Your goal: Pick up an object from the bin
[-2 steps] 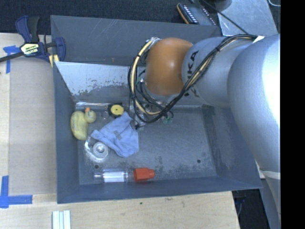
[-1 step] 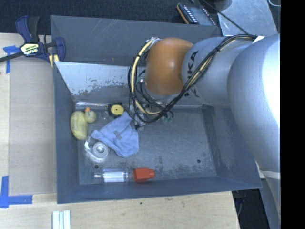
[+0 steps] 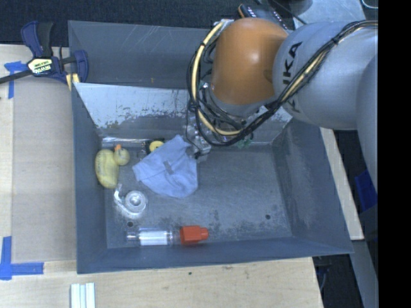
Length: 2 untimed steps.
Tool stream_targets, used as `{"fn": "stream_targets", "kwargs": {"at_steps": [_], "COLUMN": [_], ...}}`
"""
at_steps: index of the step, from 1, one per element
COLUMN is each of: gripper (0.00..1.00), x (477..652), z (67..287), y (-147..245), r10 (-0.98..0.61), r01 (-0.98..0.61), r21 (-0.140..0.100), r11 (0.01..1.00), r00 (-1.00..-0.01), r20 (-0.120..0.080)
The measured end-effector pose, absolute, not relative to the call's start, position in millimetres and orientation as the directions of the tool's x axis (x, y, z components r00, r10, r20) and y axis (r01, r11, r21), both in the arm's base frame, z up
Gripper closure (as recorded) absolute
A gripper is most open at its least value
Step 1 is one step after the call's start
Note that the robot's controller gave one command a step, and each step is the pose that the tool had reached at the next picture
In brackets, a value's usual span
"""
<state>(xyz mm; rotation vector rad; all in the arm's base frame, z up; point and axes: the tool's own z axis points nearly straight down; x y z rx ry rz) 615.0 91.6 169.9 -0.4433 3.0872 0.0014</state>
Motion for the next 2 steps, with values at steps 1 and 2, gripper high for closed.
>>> {"fn": "stream_targets", "kwargs": {"at_steps": [1, 2], "gripper": [1.00, 1.00], "x": [618.6, 626.1], "z": [178.2, 103.3], "y": [90.4, 125.1], "r10": [-0.271, -0.306], "r01": [-0.271, -0.306], "r21": [-0.003, -0.001], "r11": [0.962, 0.952], "r00": [-0.962, -0.952], "r20": [-0.028, -0.022]}}
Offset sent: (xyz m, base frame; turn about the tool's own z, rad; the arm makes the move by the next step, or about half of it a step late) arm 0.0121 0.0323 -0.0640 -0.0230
